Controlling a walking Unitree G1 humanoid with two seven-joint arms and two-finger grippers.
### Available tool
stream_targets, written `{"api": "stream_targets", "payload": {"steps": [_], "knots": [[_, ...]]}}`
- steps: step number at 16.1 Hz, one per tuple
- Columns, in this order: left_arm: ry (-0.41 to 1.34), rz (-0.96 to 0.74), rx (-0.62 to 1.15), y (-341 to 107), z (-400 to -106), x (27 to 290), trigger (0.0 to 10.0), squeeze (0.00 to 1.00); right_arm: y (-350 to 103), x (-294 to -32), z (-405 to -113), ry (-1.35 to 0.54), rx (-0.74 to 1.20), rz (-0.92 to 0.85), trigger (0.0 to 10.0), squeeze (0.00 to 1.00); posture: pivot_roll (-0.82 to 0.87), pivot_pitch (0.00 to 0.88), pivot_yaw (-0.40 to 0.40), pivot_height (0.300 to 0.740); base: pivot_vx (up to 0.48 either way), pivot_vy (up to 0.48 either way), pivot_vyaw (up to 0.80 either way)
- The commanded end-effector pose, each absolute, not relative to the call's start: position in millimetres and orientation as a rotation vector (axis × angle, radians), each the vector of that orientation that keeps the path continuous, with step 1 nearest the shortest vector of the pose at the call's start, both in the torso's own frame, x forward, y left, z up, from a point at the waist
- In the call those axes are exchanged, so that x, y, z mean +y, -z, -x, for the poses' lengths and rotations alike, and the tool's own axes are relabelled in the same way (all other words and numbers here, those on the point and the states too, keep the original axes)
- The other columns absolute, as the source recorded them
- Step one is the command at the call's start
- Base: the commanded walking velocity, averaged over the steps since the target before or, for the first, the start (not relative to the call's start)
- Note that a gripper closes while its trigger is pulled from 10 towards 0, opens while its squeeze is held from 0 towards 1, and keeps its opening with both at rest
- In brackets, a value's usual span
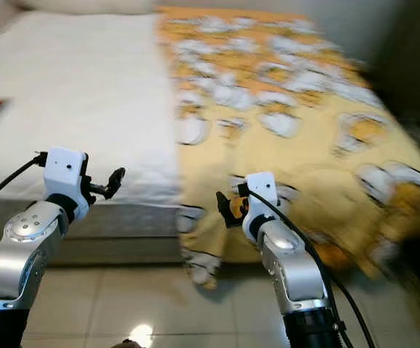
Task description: Clean up the room
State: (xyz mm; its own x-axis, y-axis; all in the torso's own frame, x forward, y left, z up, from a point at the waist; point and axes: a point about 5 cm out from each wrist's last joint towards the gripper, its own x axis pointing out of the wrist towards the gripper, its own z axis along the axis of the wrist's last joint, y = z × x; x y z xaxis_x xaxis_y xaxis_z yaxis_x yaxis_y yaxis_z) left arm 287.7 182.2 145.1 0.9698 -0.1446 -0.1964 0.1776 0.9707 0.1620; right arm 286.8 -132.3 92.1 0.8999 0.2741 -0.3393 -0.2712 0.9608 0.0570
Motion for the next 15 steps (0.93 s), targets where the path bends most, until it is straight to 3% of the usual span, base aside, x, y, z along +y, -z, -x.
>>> {"api": "stream_targets", "payload": {"steps": [1,11,15], "knots": [[0.163,-0.169,0.189,-143.7,-288.3,183.3,10.0,0.00,-96.2,-131.8,-290.0,-0.287,0.335,-0.011,10.0,0.00,-0.07,0.000,-0.020,0.740,0.307,0.000,0.80],[0.185,-0.157,0.201,-141.2,-289.0,182.9,10.0,0.00,-92.9,-133.2,-293.2,-0.267,0.379,-0.084,10.0,0.00,-0.08,0.000,-0.020,0.740,0.313,0.000,0.00],[0.197,-0.158,0.204,-140.5,-288.9,182.5,10.0,0.00,-92.5,-134.7,-294.1,-0.254,0.391,-0.065,10.0,0.00,-0.08,0.000,-0.022,0.740,0.310,0.000,-0.53]]}}
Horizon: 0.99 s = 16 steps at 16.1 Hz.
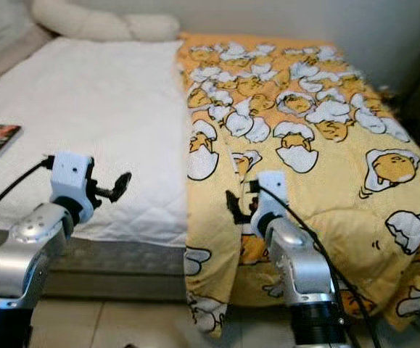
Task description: Clean up the room
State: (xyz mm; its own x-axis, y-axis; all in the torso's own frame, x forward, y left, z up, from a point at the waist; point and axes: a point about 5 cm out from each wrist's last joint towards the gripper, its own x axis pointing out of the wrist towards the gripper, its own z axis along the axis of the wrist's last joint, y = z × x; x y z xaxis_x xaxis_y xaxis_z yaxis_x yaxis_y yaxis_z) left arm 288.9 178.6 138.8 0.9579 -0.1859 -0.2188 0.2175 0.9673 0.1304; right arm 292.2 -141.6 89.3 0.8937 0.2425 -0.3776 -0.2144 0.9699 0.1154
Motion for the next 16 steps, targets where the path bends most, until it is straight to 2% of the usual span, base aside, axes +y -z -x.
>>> {"api": "stream_targets", "payload": {"steps": [1,16], "knots": [[0.198,-0.158,0.205,-140.3,-288.9,182.6,10.0,0.00,-92.3,-135.0,-294.1,-0.251,0.392,-0.061,10.0,0.00,-0.08,0.000,-0.022,0.740,0.307,0.000,0.00],[0.213,-0.171,0.231,-134.3,-279.4,183.6,10.0,0.00,-85.8,-137.7,-285.5,-0.200,0.437,-0.078,10.0,0.00,-0.07,0.000,-0.032,0.740,0.288,0.000,0.00]]}}
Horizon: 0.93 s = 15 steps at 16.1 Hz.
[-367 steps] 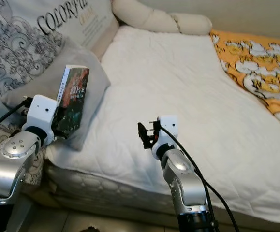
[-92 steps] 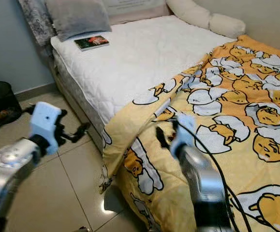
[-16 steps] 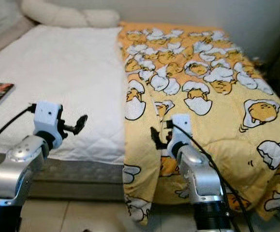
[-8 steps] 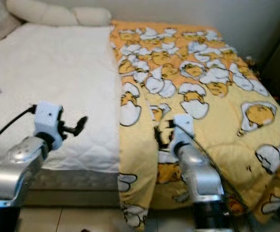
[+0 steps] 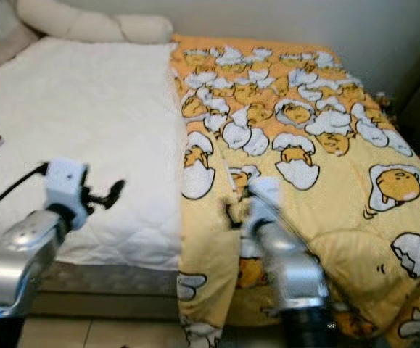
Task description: Clean up the room
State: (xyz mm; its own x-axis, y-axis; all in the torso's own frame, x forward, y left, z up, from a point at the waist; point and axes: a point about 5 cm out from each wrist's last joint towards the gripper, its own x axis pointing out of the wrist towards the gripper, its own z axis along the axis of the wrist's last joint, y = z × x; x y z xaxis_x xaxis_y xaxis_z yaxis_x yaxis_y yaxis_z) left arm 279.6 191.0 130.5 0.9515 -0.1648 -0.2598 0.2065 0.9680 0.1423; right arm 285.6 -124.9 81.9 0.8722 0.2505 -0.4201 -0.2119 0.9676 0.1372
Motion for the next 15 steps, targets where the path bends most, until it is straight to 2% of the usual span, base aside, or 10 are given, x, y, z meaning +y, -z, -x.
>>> {"api": "stream_targets", "payload": {"steps": [1,2,3,4,5,8,12,15], "knots": [[0.217,-0.175,0.236,-133.7,-277.8,183.5,10.0,0.00,-84.3,-138.5,-283.2,-0.196,0.445,-0.082,10.0,0.00,-0.07,0.000,-0.032,0.740,0.000,0.000,0.00],[0.243,-0.176,0.240,-133.1,-275.0,181.9,10.0,0.00,-82.7,-138.9,-280.1,-0.202,0.447,-0.134,10.0,0.09,-0.07,0.000,-0.030,0.740,0.000,0.000,0.00],[0.272,-0.181,0.251,-131.8,-272.3,180.7,10.0,0.00,-78.8,-141.1,-279.4,-0.185,0.465,-0.144,10.0,0.93,-0.08,0.000,-0.030,0.740,0.000,0.000,0.00],[0.297,-0.187,0.256,-131.3,-270.2,179.8,10.0,0.00,-75.5,-142.3,-280.0,-0.176,0.483,-0.133,10.0,1.00,-0.08,0.000,-0.027,0.740,0.000,0.000,0.00],[0.325,-0.194,0.259,-131.3,-267.9,178.9,10.0,0.00,-72.7,-142.5,-281.9,-0.177,0.498,-0.121,10.0,1.00,-0.08,0.000,-0.026,0.740,0.000,0.000,0.00],[0.521,-0.235,0.311,-135.9,-253.9,178.0,10.0,0.00,-59.9,-143.4,-310.9,-0.161,0.559,-0.082,10.0,1.00,-0.06,0.000,-0.027,0.740,0.000,0.000,0.00],[0.621,-0.251,0.356,-147.4,-244.6,186.4,10.0,0.00,-56.1,-142.7,-339.5,-0.132,0.612,-0.102,10.0,1.00,-0.03,0.000,-0.016,0.740,0.000,0.000,0.00],[0.752,-0.242,0.409,-150.9,-227.8,180.3,10.0,0.00,-52.0,-145.1,-347.1,-0.110,0.657,-0.073,10.0,1.00,-0.01,0.087,-0.030,0.740,0.000,0.000,0.00]]}}
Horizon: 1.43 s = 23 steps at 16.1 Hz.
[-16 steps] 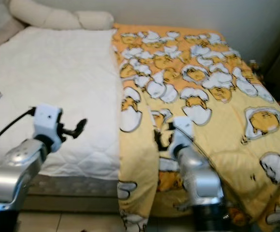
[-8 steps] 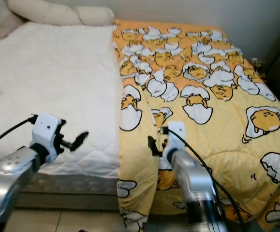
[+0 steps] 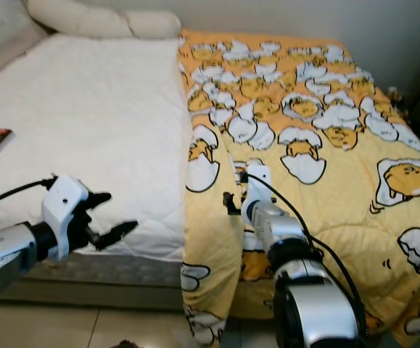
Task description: Clean up the room
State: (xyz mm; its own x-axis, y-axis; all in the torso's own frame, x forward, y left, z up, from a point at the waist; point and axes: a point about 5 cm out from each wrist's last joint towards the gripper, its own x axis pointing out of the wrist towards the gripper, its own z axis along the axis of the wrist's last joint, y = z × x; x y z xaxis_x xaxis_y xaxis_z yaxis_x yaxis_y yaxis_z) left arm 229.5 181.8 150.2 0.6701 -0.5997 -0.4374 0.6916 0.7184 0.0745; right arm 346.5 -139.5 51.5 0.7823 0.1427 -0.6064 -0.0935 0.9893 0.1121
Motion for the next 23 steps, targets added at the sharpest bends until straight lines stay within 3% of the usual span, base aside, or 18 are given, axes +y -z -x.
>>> {"api": "stream_targets", "payload": {"steps": [1,2,3,4,6,7,11,23], "knots": [[0.777,-0.244,0.427,-150.8,-223.0,179.4,10.0,0.00,-51.2,-145.7,-347.8,-0.101,0.667,-0.082,10.0,1.00,0.00,0.123,-0.039,0.740,0.000,0.000,0.00],[0.808,-0.232,0.449,-153.0,-216.8,178.4,10.0,0.00,-48.9,-146.4,-347.8,-0.086,0.681,-0.102,10.0,1.00,0.02,0.166,-0.050,0.740,0.000,0.000,0.00],[0.816,-0.228,0.454,-153.8,-215.3,178.2,10.0,0.00,-48.5,-146.7,-347.7,-0.082,0.684,-0.100,10.0,0.55,0.03,0.172,-0.051,0.740,0.000,0.000,0.00],[0.855,-0.221,0.470,-155.2,-210.0,176.4,10.0,0.00,-46.6,-145.2,-346.6,-0.091,0.696,-0.119,10.0,0.00,0.03,0.181,-0.053,0.740,0.000,0.000,0.00],[0.959,-0.187,0.522,-158.8,-194.6,174.2,10.0,0.00,-43.1,-136.9,-344.1,-0.128,0.714,-0.161,9.6,0.00,0.05,0.214,-0.054,0.740,0.000,0.000,0.00],[0.995,-0.171,0.546,-159.9,-188.5,174.1,10.0,0.00,-41.4,-135.3,-343.0,-0.130,0.719,-0.165,0.0,0.00,0.05,0.218,-0.053,0.740,0.000,0.000,0.00],[1.067,-0.140,0.602,-161.7,-176.5,175.1,10.0,0.00,-41.4,-128.3,-342.9,-0.165,0.710,-0.197,0.0,0.00,0.05,0.221,-0.056,0.740,0.000,0.000,0.00],[1.036,-0.139,0.616,-160.9,-174.6,179.7,10.0,0.00,-43.0,-121.8,-343.3,-0.226,0.691,-0.218,0.0,0.00,0.04,0.204,-0.073,0.740,0.000,0.000,0.00]]}}
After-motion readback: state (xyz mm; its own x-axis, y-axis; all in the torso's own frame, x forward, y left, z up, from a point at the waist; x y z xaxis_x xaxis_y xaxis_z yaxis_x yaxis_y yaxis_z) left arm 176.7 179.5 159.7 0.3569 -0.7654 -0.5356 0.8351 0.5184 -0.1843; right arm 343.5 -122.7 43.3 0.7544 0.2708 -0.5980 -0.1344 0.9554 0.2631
